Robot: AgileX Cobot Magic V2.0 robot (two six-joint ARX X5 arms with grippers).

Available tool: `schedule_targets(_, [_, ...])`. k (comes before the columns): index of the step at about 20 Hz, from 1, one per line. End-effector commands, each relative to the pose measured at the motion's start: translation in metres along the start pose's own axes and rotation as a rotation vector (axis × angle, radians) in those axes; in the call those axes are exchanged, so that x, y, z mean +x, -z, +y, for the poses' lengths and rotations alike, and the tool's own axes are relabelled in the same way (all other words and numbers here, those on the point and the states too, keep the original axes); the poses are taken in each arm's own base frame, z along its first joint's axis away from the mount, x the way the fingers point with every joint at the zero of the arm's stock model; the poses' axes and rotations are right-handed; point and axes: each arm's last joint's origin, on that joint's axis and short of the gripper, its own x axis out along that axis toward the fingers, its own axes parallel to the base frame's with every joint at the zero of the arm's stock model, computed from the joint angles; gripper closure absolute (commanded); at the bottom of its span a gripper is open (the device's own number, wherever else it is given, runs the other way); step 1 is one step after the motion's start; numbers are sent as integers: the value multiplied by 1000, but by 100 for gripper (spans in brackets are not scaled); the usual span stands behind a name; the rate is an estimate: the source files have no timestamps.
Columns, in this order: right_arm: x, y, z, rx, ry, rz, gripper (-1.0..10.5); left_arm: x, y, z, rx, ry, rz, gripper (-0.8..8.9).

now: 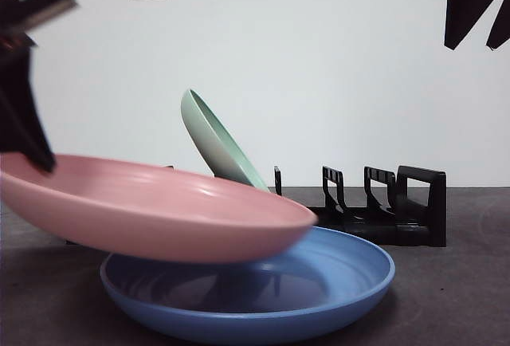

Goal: Place the plate

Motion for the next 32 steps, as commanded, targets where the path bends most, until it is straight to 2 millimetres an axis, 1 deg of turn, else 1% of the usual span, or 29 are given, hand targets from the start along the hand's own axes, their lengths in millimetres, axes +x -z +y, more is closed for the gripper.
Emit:
schedule_targets(1, [-2, -3, 1, -11, -3, -9, 639, 15, -1, -8, -21, 4, 11, 803])
schedule_targets(4, [-2, -3, 1, -12, -3, -7, 639, 33, -1, -15, -23, 6, 31, 803])
schedule_targets(8, [-2, -3, 1, -12, -3, -8, 639, 52, 1, -19, -32, 0, 64, 803])
schedule_targets(12, [-2, -3, 1, -12, -3, -8, 639, 67, 4, -23, -21, 2, 83, 803])
schedule_targets(14, [-2, -3, 1, -12, -3, -8, 639, 69, 4, -23, -19, 1, 87, 802])
schedule_targets(15, [-2, -3, 1, -12, -3, -8, 639, 69, 5, -23, -19, 1, 88, 785])
schedule_targets(17, [-2, -3, 1, -12, -3, -8, 639, 69, 5, -23, -19, 5, 102, 656])
schedule_targets(19, [-2, -3, 1, -12, -3, -8, 639, 67, 6, -23, -15, -15, 129, 591])
schedule_targets(20, [-2, -3, 1, -12, -3, -8, 639, 64, 5, -23, -4, -23, 140, 534])
schedule_targets(21, [-2, -3, 1, -12, -3, -8, 639, 58, 3, -24, 17, -26, 144, 469])
schedule_targets(22, [-2, -3, 1, -12, -3, -8, 639, 50, 0, -26, 53, -17, 134, 462])
schedule_targets(24, [-2, -3, 1, -12, -4, -9, 639, 27, -10, -31, 142, 17, 86, 465])
schedule_targets(26, [-1, -3, 2, -10, -30, -10, 639, -5, -21, -32, 236, 49, 9, 466])
schedule_targets(29, [-1, -6, 5, 12, -156, -32, 639, -56, -26, -22, 300, 50, -97, 469])
schedule_targets(32, [2, -15, 13, 105, -310, -76, 639, -94, -17, -2, 288, 13, -182, 469])
